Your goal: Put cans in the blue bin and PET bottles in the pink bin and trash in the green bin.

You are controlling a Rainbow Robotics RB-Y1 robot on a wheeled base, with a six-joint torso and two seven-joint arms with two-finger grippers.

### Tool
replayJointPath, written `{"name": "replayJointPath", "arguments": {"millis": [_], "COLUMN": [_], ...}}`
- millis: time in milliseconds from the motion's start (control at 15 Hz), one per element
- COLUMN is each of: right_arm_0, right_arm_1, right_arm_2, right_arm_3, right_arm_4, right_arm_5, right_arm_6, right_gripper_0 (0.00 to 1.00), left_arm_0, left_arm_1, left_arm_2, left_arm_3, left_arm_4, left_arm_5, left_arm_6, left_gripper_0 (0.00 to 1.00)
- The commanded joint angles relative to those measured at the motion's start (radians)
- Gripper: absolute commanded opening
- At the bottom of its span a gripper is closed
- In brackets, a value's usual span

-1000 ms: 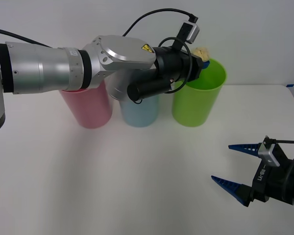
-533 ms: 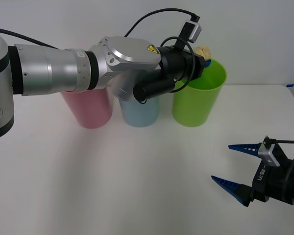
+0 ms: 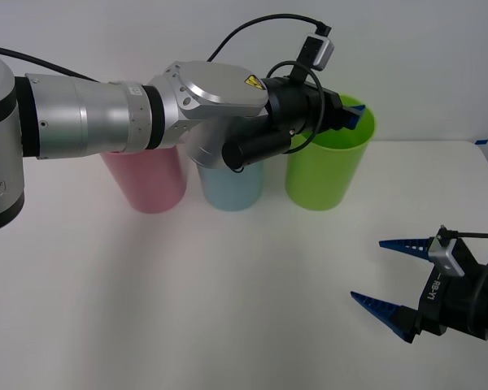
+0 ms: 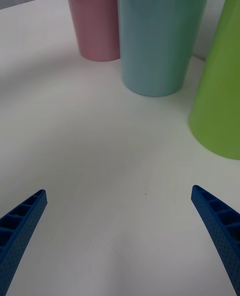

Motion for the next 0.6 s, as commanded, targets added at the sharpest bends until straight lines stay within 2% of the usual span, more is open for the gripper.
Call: {"name": "replayJointPath", "arguments": {"millis": [67,400,600], "right_arm_0": [0.000,0.000,0.000], "right_arm_1": [0.000,0.000,0.000], "right_arm_2": [0.000,0.000,0.000], "right_arm_3": [0.000,0.000,0.000], "right_arm_4": [0.000,0.000,0.000], "right_arm_5": [0.000,0.000,0.000], "right_arm_6": [0.000,0.000,0.000], "right_gripper_0": [1.00,1.00,1.00], "left_arm_0": [-0.002,-0.008,-0.008], "left_arm_1": [0.000,-0.002,0.002], "left_arm_2": [0.002,0.005,0.074], "left_arm_3": [0.000,0.000,0.012], "left_arm_4": [-0.002,-0.005,-0.008], "left_arm_5": [0.005,0.014,-0.023], "left_arm_6": [0.003,0.006,0.006], "left_gripper_0": [1.00,1.00,1.00]}}
